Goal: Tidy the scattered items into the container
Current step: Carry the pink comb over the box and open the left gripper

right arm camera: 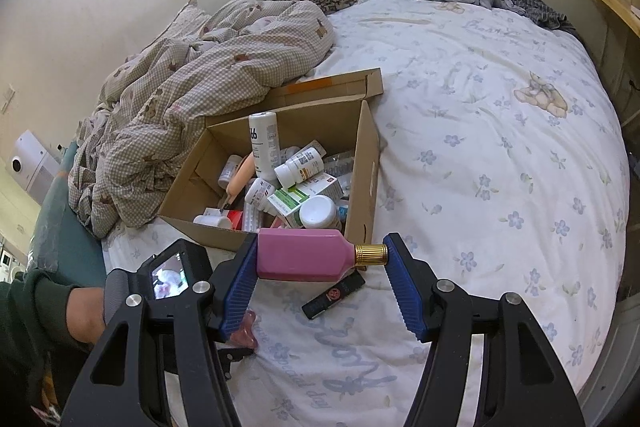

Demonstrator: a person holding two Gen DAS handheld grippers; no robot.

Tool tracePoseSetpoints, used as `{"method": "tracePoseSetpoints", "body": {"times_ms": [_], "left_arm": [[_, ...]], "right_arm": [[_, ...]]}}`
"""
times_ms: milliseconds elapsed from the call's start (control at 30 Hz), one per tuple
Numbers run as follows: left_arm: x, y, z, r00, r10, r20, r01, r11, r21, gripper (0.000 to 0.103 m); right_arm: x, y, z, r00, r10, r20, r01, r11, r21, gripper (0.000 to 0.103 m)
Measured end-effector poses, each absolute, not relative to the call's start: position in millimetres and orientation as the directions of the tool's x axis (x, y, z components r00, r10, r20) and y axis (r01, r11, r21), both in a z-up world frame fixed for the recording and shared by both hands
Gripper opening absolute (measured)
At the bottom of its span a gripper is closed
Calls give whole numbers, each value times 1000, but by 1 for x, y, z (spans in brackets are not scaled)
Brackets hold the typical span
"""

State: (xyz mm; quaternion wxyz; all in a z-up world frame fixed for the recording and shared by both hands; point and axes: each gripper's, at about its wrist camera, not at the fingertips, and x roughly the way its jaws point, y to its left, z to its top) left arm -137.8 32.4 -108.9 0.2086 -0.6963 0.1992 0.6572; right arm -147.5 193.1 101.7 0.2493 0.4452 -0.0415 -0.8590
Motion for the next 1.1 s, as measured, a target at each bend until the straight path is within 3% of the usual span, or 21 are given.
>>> {"method": "tracePoseSetpoints", "body": {"times_ms": [33,67,233,600,800,1100], "left_arm": [[-137,33,-105,45,3,-999,-553,-833,-27,39],[-136,33,-100,33,9,-999,-554,-832,-26,35],[-126,35,-70,-28,48,-998,-561,-828,-24,35],[-153,9,80,-395,182,-901,-425,-905,3,35],[-228,-16,65,-456,99,-885,-245,-969,18,35],[-280,-26,-9,-358,-50,-932,-143,-984,107,36]], "right_arm": [[-147,194,102,-480,-465,-744,391,-873,293,66],[-147,194,102,-482,-464,-743,390,-873,292,66],[-145,199,105,-488,-468,-737,384,-873,300,66],[-145,198,109,-497,-476,-726,383,-870,309,66],[-146,196,104,-491,-461,-739,379,-877,295,66],[-152,196,101,-487,-456,-745,379,-879,290,66]]}}
